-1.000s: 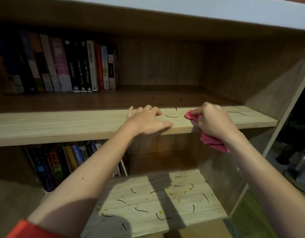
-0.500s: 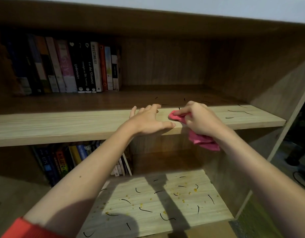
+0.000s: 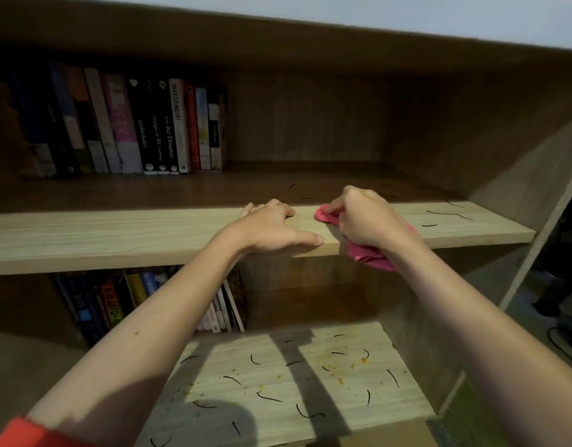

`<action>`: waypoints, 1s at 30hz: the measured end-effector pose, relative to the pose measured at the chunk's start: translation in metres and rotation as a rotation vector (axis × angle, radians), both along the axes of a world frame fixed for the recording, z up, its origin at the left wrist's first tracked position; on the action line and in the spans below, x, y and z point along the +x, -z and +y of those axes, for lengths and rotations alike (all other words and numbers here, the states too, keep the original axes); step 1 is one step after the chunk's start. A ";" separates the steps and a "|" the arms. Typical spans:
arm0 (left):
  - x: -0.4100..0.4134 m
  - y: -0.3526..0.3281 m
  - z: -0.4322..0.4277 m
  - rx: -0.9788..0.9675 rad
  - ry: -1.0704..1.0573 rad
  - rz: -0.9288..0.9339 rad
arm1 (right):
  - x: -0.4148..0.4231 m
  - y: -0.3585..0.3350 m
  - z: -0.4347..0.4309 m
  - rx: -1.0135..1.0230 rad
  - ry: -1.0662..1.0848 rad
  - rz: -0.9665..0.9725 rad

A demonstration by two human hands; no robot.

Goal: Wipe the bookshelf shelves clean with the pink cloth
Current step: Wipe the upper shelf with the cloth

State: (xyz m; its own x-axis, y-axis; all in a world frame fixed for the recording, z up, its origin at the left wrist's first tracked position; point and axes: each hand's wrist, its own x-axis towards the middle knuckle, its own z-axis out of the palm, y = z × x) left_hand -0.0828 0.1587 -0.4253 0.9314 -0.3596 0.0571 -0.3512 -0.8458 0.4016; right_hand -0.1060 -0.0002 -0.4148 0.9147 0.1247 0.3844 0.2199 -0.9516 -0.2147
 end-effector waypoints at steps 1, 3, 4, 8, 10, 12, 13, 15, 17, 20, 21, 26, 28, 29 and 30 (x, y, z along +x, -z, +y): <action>0.000 0.001 0.000 -0.002 0.001 -0.005 | -0.001 0.002 0.005 -0.011 -0.045 0.006; 0.000 0.001 0.000 0.001 0.005 -0.011 | -0.002 0.002 0.006 0.004 -0.108 0.040; 0.000 0.002 0.000 0.005 0.007 -0.011 | 0.000 0.000 0.002 0.025 -0.100 0.066; 0.002 0.002 0.001 -0.012 0.005 -0.025 | 0.004 0.000 -0.003 0.025 0.017 0.026; 0.002 0.004 0.000 -0.011 -0.001 -0.037 | -0.005 0.006 -0.002 0.022 -0.054 0.023; 0.003 0.003 0.000 0.003 0.005 -0.040 | -0.016 0.008 -0.015 0.085 -0.100 0.069; 0.003 0.001 0.000 0.006 0.006 -0.022 | -0.019 0.008 -0.025 0.124 -0.079 0.075; 0.006 -0.004 0.000 -0.028 -0.003 0.020 | -0.017 0.007 -0.043 0.143 0.026 0.035; 0.011 -0.010 -0.004 -0.078 -0.022 -0.041 | -0.012 0.010 -0.049 0.104 0.116 0.005; 0.022 -0.010 -0.015 -0.081 -0.053 -0.212 | -0.008 0.015 -0.046 0.032 0.144 -0.005; 0.024 -0.006 -0.019 -0.093 -0.045 -0.218 | -0.006 0.015 -0.045 0.023 0.141 -0.006; 0.036 0.003 -0.026 -0.094 0.008 -0.181 | 0.034 0.001 -0.034 0.003 0.126 0.102; 0.039 0.004 -0.026 -0.081 0.024 -0.168 | 0.054 -0.005 -0.028 -0.020 0.098 0.164; 0.039 0.004 -0.025 -0.086 0.024 -0.163 | 0.062 -0.006 -0.026 -0.023 0.080 0.181; 0.040 0.004 -0.025 -0.092 0.021 -0.165 | 0.067 -0.007 -0.025 -0.021 0.061 0.181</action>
